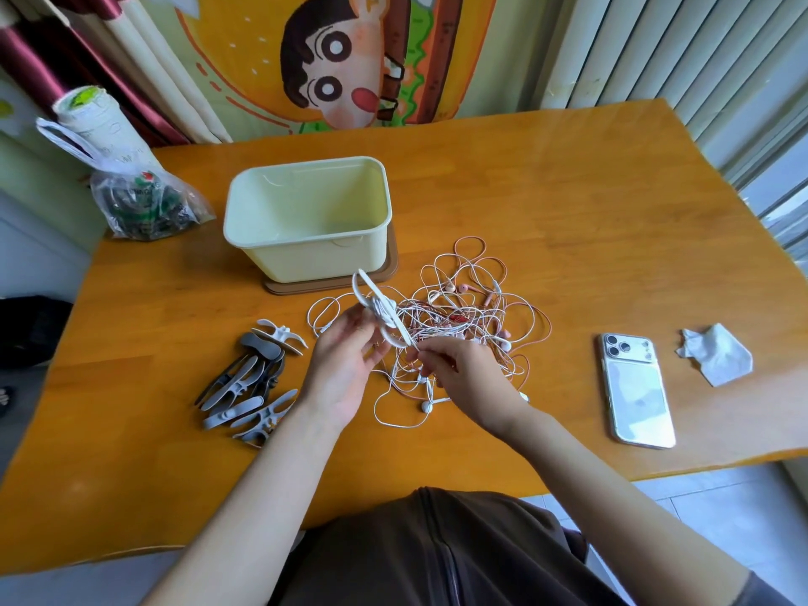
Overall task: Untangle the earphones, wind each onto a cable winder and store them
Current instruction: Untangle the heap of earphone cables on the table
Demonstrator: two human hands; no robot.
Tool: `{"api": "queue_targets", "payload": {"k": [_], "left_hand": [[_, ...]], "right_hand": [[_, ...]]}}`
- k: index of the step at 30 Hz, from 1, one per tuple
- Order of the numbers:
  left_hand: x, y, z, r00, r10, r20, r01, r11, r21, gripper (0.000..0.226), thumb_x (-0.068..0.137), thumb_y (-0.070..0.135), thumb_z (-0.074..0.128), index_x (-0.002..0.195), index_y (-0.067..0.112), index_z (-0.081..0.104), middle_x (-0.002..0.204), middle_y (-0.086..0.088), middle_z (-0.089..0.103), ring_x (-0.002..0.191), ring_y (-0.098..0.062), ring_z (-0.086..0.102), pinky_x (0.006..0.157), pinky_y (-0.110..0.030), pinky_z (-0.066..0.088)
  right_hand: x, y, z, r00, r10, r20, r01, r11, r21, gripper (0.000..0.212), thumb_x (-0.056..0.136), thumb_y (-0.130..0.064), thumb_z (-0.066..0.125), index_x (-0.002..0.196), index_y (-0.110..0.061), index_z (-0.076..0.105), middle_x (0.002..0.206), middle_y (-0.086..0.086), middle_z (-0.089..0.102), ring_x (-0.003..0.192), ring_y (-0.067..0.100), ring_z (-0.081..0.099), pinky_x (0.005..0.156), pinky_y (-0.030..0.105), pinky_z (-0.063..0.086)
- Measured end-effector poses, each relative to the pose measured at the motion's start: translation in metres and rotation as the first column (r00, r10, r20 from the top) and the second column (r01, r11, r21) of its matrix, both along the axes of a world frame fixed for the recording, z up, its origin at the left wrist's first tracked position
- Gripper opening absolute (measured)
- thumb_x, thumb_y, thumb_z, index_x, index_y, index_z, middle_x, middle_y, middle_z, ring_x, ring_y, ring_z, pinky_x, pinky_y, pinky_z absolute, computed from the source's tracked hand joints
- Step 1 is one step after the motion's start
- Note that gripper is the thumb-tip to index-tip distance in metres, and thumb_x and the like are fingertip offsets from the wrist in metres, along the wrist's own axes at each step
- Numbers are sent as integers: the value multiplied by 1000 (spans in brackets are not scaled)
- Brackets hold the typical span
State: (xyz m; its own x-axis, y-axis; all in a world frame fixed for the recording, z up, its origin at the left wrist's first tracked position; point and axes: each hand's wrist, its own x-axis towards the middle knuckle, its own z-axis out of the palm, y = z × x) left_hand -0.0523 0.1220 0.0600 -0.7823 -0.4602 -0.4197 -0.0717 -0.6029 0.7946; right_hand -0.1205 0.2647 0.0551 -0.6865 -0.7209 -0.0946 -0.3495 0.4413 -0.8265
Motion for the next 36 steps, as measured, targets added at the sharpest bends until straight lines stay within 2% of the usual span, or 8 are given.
{"api": "queue_targets", "payload": {"k": [4,10,18,22,26,30,33,36], "left_hand": [[-2,2,-2,999,49,7,-49,989,137,15,97,17,48,95,19,63,102,-2,67,95,-16,60,83,-33,44],[-5,4,2,1000,27,-13,-23,972,232,14,95,26,49,93,19,61,92,3,69,92,-15,59,77,-37,47],[-5,3,0,985,119,125,-136,981,138,11,96,18,52,89,16,60,88,-4,66,86,-20,62,77,-38,49],[-6,6,-3,976,151,155,-171,977,126,11,97,17,52,89,15,59,85,-4,64,82,-18,60,76,-36,49],[-6,8,-12,972,152,180,-116,974,-196,9,98,14,52,92,16,58,87,-5,61,79,-17,58,73,-30,48],[-1,4,-16,978,55,199,107,691,-715,7,94,10,56,92,16,57,86,1,64,81,-12,60,69,-13,47],[2,1,-16,976,11,217,177,535,-826,6,91,6,60,92,12,58,85,5,62,77,-1,57,64,-6,45],[7,1,-20,964,-67,256,261,408,-875,7,88,7,64,91,12,59,89,6,56,76,4,54,65,-4,42]], "right_hand": [[4,-4,0,1000,5,-10,-5,1000,-2,22,98,-12,47,100,-8,69,78,1,64,67,15,63,59,11,44],[4,-4,3,996,48,-74,-48,999,2,22,98,-11,47,99,-9,69,74,-1,62,67,4,58,63,10,42],[5,2,7,992,40,-124,-39,999,9,23,97,-7,46,97,-8,69,74,-12,57,68,-2,56,65,5,39],[9,1,6,978,94,-185,-90,996,30,20,96,-8,48,97,-6,68,82,3,65,74,15,60,68,21,46],[10,-1,13,975,112,-192,-110,994,21,21,96,-8,48,102,-8,69,86,-4,63,76,11,60,71,19,48],[1,1,19,977,105,-185,-100,994,37,21,97,-14,49,100,-9,70,89,-2,66,78,10,62,70,17,47],[-7,3,25,972,99,-213,-90,995,53,17,95,-16,54,96,-11,70,80,-11,59,70,4,54,65,12,39],[-17,4,29,963,55,-263,-44,998,48,16,93,-17,58,95,-9,71,80,-4,62,66,5,52,62,11,38]]}}
